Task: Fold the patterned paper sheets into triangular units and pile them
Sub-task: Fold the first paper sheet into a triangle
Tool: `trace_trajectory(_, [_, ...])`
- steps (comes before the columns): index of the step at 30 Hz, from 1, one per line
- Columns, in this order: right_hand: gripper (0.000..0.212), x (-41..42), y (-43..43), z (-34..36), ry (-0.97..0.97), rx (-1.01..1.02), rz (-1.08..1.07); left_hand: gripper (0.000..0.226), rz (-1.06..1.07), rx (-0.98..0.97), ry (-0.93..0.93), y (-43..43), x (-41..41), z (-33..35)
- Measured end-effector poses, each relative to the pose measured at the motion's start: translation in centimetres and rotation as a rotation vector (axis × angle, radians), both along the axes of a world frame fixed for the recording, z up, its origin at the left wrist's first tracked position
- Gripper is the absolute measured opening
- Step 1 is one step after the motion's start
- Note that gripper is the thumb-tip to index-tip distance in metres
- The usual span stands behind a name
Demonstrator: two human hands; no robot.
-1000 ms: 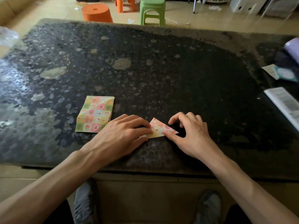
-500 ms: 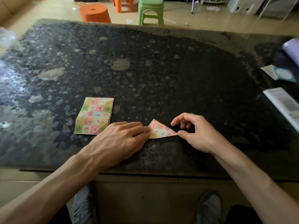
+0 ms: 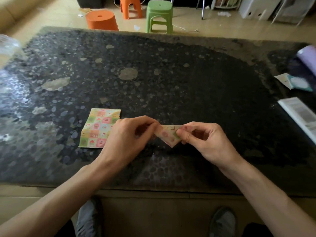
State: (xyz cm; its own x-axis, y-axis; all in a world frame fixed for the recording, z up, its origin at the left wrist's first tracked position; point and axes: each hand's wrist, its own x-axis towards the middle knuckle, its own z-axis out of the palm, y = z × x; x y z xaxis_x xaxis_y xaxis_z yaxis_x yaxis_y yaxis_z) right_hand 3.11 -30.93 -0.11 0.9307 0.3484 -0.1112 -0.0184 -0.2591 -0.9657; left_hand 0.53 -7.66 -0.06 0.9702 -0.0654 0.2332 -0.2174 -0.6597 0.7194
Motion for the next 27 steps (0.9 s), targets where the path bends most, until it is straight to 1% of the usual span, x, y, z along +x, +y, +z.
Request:
trace_trajectory(3, [0.012, 0.0, 0.7, -0.3, 0.052, 0.006, -0.114, 0.014, 0.056, -0.128, 0.144, 0.1, 0.2, 0.0])
trace_trajectory(6, [0.013, -0.1, 1.2, -0.7, 0.174, 0.051, -0.175, 0.015, 0.084, -0.162, 0.231, 0.5, 0.3, -0.1])
trace_trajectory(8, [0.013, 0.0, 1.5, -0.9, 0.197, 0.035, -0.201, 0.014, 0.092, -0.187, 0.277, 0.9, 0.3, -0.1])
trace_trajectory(11, [0.015, 0.7, 2.5, -0.8, 0.263, 0.075, -0.271, 0.014, 0.127, -0.227, 0.307, 1.4, 0.6, 0.2])
trace_trajectory(13, [0.024, 1.1, 3.5, -0.5, 0.346, 0.109, -0.222, 0.013, 0.201, -0.336, 0.327, 1.7, 0.7, 0.3])
trace_trajectory(15, [0.029, 0.9, 4.8, -0.2, 0.395, 0.134, -0.12, 0.011, 0.285, -0.503, 0.356, 1.7, 0.8, 0.2])
trace_trajectory(16, [0.027, 0.7, 5.4, -0.2, 0.387, 0.14, -0.094, 0.01, 0.313, -0.594, 0.382, 1.6, 0.7, 0.2])
trace_trajectory(18, [0.02, 0.4, 6.5, -0.3, 0.355, 0.17, -0.13, 0.01, 0.32, -0.733, 0.466, 1.2, 0.4, 0.0])
trace_trajectory(20, [0.018, 0.4, 7.3, -0.5, 0.347, 0.191, -0.224, 0.013, 0.257, -0.736, 0.532, 0.9, 0.1, -0.1])
trace_trajectory(22, [0.022, 0.8, 7.5, -0.6, 0.337, 0.159, -0.267, 0.02, 0.187, -0.698, 0.572, 0.8, -0.1, -0.1])
trace_trajectory(25, [0.018, 1.3, 7.4, -0.6, 0.265, 0.11, -0.213, 0.027, 0.184, -0.686, 0.577, 0.9, 0.5, 0.4])
trace_trajectory(27, [0.015, 1.7, 7.2, -0.3, 0.182, 0.034, -0.124, 0.023, 0.23, -0.617, 0.49, 1.3, 1.0, 0.7])
